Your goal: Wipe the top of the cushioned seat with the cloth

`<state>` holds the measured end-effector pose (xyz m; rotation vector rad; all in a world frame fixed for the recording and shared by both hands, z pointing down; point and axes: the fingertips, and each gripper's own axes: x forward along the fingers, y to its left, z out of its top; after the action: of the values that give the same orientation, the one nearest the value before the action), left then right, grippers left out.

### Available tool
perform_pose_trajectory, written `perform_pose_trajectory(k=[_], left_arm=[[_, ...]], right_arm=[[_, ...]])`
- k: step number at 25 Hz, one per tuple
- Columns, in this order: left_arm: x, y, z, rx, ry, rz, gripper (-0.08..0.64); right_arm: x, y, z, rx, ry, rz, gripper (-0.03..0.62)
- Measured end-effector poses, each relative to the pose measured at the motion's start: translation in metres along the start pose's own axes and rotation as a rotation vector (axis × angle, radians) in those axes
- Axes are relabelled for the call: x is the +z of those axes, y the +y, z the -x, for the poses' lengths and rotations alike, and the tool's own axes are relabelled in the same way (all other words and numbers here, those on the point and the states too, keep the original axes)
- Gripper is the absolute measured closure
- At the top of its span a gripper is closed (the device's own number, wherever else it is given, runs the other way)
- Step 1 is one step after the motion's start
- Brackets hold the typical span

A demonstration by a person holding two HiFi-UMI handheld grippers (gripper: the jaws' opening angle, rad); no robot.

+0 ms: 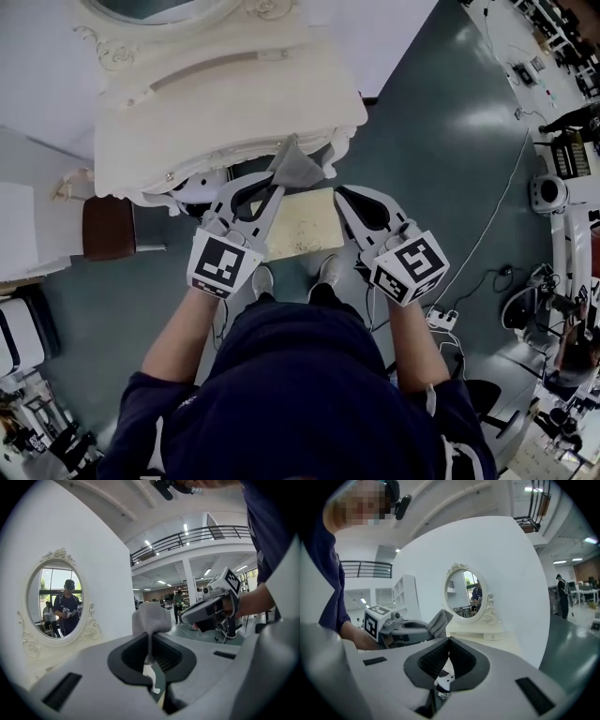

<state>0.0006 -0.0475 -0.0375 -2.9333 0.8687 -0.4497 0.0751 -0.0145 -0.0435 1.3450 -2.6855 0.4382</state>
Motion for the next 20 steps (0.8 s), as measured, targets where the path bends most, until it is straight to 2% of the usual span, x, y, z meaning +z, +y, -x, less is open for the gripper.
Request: perform_pose_trajectory(k=[8,20], left_arm=[[0.028,-0.002,0.003,-0.012,-0.042,-0.02,0.534],[0.03,-0.004,-0.004,-0.017,-0.047,-0.003,0.534]], right_arm=[[0.037,0.008,0.012,0.009,-0.068,-0.002,0.568],[0.04,0.006,0.017,0.014,-0.065,-0.019,0.568]])
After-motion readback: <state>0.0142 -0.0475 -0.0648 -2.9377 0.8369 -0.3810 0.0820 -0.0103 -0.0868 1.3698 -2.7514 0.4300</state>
